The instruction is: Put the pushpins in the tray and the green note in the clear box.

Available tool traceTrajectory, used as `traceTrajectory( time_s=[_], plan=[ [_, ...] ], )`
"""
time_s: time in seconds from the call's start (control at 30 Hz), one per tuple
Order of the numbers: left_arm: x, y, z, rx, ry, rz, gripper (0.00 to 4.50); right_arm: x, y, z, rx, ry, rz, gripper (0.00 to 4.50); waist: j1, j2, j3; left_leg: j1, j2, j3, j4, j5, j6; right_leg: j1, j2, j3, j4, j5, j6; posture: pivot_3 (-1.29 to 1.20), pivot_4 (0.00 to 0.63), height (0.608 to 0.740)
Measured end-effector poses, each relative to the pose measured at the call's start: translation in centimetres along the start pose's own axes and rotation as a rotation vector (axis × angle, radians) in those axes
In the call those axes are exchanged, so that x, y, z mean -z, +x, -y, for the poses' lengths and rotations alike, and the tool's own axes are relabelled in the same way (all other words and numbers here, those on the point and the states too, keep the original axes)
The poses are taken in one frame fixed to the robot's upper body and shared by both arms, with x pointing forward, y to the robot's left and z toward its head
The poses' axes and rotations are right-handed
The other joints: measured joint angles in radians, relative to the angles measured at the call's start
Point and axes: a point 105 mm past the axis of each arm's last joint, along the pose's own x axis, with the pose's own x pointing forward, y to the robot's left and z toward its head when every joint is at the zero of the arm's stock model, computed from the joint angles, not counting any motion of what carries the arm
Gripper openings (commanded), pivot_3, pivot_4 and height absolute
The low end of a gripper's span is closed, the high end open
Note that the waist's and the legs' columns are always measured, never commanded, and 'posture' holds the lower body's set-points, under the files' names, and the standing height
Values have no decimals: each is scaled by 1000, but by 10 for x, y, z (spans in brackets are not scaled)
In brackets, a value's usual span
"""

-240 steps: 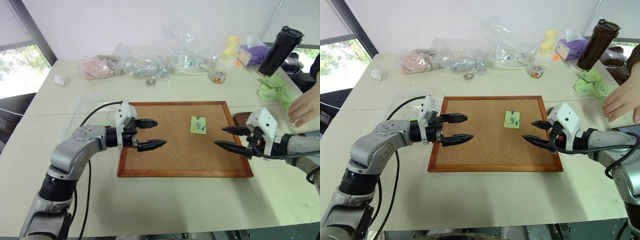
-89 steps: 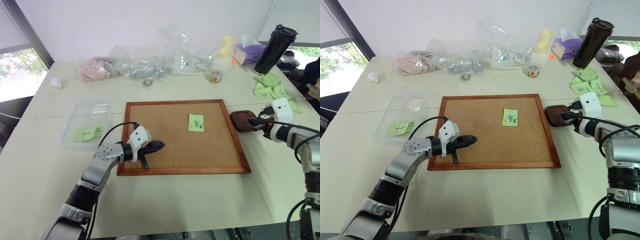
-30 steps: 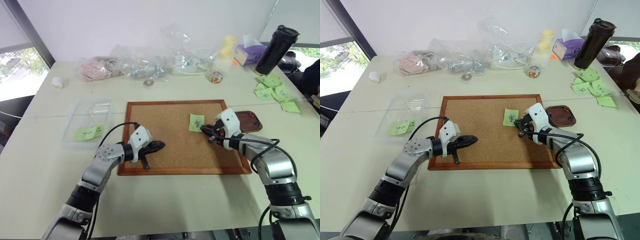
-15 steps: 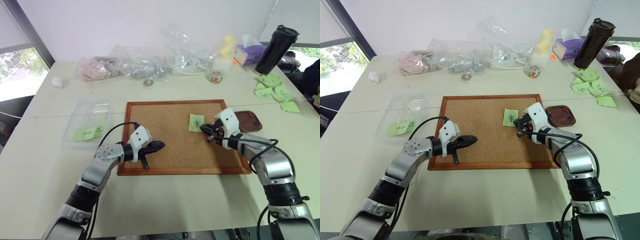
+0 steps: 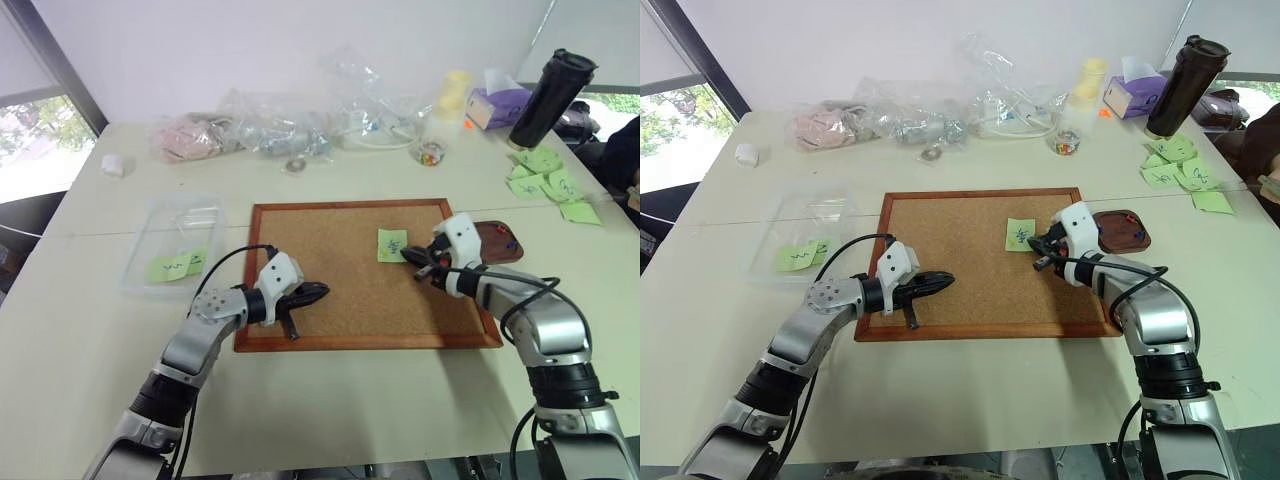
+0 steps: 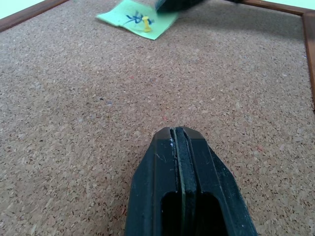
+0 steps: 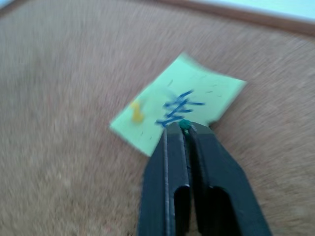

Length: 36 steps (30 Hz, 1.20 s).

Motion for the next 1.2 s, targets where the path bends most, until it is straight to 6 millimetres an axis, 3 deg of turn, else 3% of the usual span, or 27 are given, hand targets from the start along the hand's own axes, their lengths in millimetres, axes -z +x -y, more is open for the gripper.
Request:
traceTrajectory(
  time_s=[0.13, 0.3, 0.37, 0.53, 0.6, 0.93, 1.2],
  plan=[
    [1, 0, 1, 1, -9, 1, 0, -44, -19, 24, 93, -27, 128, 27, 2, 0, 0, 1, 1, 0, 0, 0, 0, 1, 0, 0, 0, 0, 0, 0, 150, 740],
    [1, 0, 1, 2, -10, 2, 0, -47, -30, 38, 143, -25, 130, 27, 2, 0, 0, 1, 0, 0, 0, 0, 0, 1, 0, 0, 0, 0, 0, 0, 150, 740],
    [0, 0, 1, 4, -10, 2, 0, -42, -39, 52, 192, -28, 112, 27, 5, 0, 0, 1, 0, 0, 0, 0, 0, 1, 0, 0, 0, 0, 0, 0, 150, 740],
    [1, 0, 1, 4, -10, 1, 0, 3, -59, 92, 346, 25, -3, 27, 5, 0, 0, 1, 0, 1, 0, 0, 0, 1, 0, 0, 0, 0, 0, 0, 150, 740],
    [1, 0, 1, 7, -11, -1, 0, 16, -62, 98, 373, 43, -32, 27, 3, 1, 0, 1, 0, 1, 0, 0, 0, 1, 0, 1, 0, 0, 0, 0, 150, 740],
    [2, 0, 1, 6, -6, 2, 0, 38, -60, 105, 416, 80, -56, 27, 3, 1, 0, 2, 0, 1, 0, 0, 0, 1, 0, 1, 0, 0, 0, 0, 150, 740],
    [2, 0, 0, 3, -2, 7, 0, 40, -58, 105, 417, 74, -48, 27, 4, 1, -1, 2, 0, 1, 0, 0, 0, 2, 0, 1, 0, 0, 0, 0, 150, 740]
  ],
)
